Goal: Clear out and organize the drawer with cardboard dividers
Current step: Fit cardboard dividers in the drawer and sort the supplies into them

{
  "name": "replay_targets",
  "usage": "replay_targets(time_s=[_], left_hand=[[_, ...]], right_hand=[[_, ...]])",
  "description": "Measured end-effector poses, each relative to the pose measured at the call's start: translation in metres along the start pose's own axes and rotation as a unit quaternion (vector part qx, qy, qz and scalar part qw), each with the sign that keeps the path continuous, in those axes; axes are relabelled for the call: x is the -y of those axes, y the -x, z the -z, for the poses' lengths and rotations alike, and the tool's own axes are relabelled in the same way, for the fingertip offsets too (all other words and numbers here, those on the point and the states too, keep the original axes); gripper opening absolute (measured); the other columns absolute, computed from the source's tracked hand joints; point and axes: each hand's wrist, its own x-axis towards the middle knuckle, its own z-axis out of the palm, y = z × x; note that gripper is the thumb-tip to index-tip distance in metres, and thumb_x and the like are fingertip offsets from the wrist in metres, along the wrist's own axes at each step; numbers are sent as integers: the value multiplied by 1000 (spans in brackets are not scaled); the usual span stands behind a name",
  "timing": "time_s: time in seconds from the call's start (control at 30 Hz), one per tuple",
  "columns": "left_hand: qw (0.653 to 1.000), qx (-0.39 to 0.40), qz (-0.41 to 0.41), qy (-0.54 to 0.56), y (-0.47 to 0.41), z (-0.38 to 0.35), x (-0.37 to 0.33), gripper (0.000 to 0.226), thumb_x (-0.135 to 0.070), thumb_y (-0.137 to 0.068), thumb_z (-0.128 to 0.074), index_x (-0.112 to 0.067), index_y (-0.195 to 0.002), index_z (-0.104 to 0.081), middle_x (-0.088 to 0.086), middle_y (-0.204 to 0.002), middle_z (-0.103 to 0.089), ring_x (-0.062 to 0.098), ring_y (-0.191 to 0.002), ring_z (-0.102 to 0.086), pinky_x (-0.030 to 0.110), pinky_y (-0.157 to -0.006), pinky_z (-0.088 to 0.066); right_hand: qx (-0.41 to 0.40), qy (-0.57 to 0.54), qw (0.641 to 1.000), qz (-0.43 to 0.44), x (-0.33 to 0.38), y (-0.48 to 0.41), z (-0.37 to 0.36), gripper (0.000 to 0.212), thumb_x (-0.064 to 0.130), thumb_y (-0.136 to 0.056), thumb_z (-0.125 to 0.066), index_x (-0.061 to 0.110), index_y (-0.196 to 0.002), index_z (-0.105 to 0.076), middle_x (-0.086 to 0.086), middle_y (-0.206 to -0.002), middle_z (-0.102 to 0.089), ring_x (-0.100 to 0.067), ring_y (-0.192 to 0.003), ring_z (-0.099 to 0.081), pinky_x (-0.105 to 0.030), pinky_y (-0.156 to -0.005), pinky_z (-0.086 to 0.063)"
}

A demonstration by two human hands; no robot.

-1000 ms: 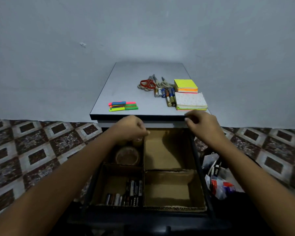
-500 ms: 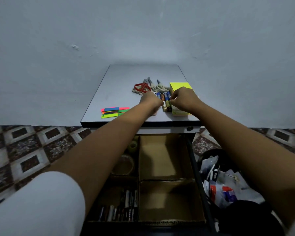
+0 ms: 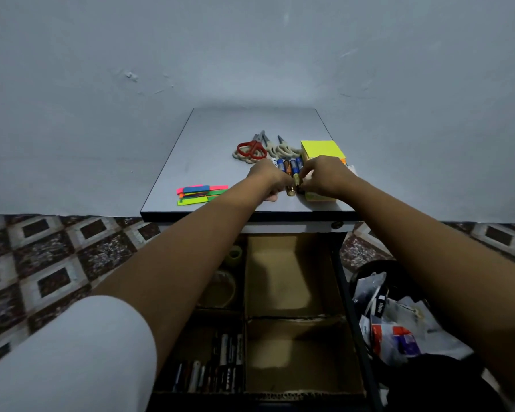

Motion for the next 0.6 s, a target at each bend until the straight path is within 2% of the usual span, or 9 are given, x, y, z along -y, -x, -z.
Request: replay_targets(time_s=[0.1, 0.2, 0.37, 0.5, 0.6], left_hand=[[1000, 13, 5, 2, -1, 2, 0, 12, -11, -86, -64, -5, -89, -54, 8, -76, -57, 13, -56, -49, 22, -50, -46], [1000, 9, 7, 4, -3, 4, 1, 14, -10, -88, -59, -7, -77, -50, 7, -69, -53, 13, -54, -48, 22, -48, -47], [999, 3, -16, -35, 2, 2, 0, 24, -17, -82, -71, -8, -92, -52, 9, -80, -58, 15, -63, -54, 24, -55, -50], [998, 9, -14, -67, 8, 4, -2, 22, -10, -80, -70, -8, -75, -49, 10, -74, -57, 16, -57, -52, 23, -48, -49], [999, 28, -1, -44, 12, 11, 1, 17, -3, -82, -66, -7, -75, -50, 11, -73, -58, 15, -54, -51, 21, -44, -47]], right_hand=[[-2, 7, 1000, 2, -1, 0, 1, 30, 20, -84, -66, 9, -112, -68, -15, -121, -60, -28, -109, -54, -23, -74, -33], [-2, 5, 1000, -2, -2, 0, 1, 28, 18, -85, -66, 9, -112, -68, -13, -121, -61, -27, -109, -54, -22, -74, -32], [5, 9, 1000, -2, 0, 1, 0, 28, 18, -87, -64, 9, -113, -68, -13, -121, -62, -26, -109, -55, -22, -74, -34], [3, 24, 1000, -10, -3, -6, -3, 26, 15, -90, -56, 4, -109, -69, -16, -114, -64, -29, -103, -57, -24, -72, -36], [17, 42, 999, -16, -4, -12, -10, 24, 15, -90, -51, -1, -99, -66, -22, -105, -62, -29, -88, -50, -28, -70, -35]])
